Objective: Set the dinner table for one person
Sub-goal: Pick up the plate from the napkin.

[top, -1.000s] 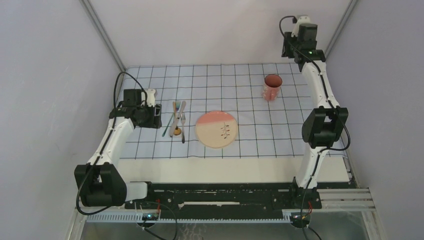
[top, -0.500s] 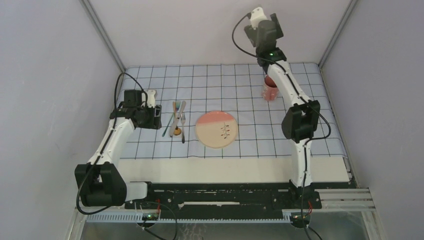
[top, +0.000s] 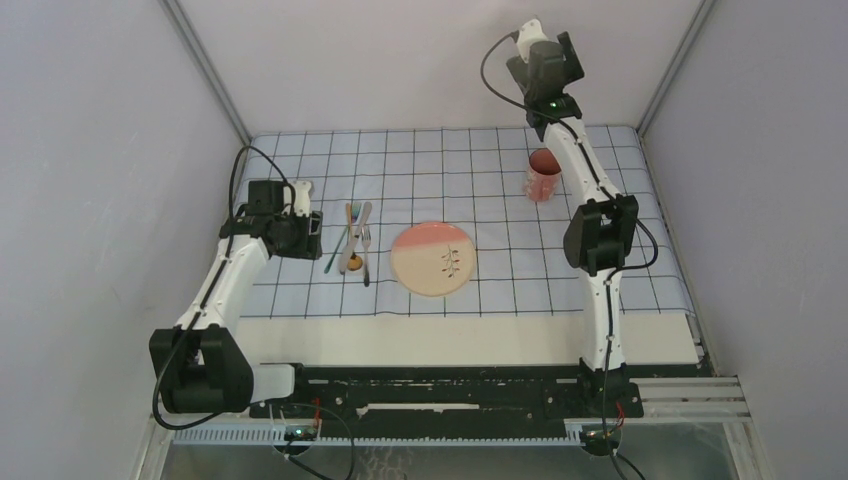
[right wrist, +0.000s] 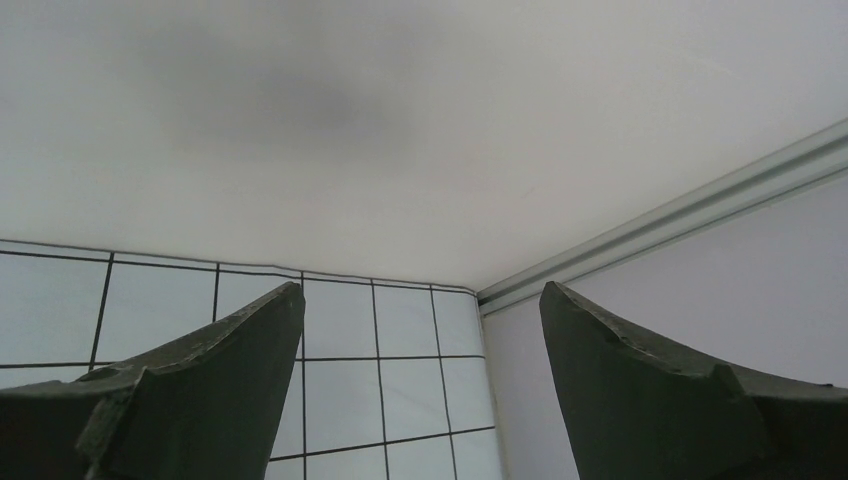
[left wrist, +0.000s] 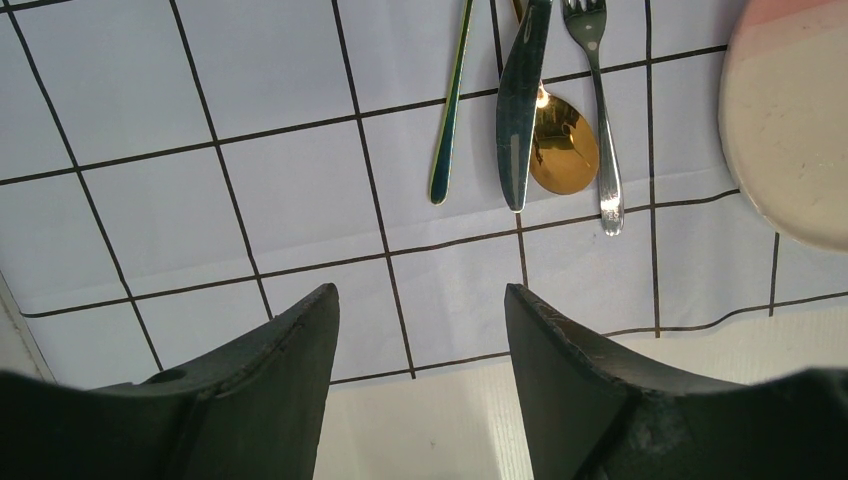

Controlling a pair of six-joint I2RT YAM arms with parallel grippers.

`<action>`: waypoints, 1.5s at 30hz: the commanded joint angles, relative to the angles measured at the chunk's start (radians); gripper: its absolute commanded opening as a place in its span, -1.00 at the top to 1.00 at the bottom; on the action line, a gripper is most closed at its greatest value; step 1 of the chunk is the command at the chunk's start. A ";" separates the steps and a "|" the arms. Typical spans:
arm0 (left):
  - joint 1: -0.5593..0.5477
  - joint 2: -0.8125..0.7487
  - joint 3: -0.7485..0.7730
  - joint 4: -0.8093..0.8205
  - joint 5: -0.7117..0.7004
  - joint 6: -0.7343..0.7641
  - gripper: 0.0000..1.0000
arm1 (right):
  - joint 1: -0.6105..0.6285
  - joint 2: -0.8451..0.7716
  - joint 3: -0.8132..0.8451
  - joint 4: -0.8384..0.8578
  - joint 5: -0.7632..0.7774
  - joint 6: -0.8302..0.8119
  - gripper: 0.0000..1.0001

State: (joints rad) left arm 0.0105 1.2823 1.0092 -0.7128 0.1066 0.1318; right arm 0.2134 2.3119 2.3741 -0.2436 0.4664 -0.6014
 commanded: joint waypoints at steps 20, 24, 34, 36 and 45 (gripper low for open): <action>-0.004 -0.019 -0.044 0.012 0.010 0.018 -0.33 | -0.268 -0.070 0.022 0.182 0.028 -0.032 -0.87; -0.004 -0.022 -0.040 0.011 0.010 0.020 -0.33 | -0.316 -0.064 -0.010 0.212 0.011 -0.024 -0.87; -0.003 -0.020 -0.050 0.013 0.011 0.017 -0.33 | -0.346 -0.042 -0.072 0.230 0.004 0.013 -0.87; -0.004 -0.020 -0.048 0.013 0.012 0.017 -0.33 | -0.350 -0.038 -0.061 0.219 0.009 0.032 -0.87; -0.003 -0.013 -0.053 0.029 0.023 0.009 -0.33 | -0.360 -0.055 0.035 0.095 -0.027 0.067 -0.91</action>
State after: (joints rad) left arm 0.0105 1.2774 0.9760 -0.7174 0.1097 0.1394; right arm -0.1322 2.3119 2.3215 -0.1280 0.4580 -0.5831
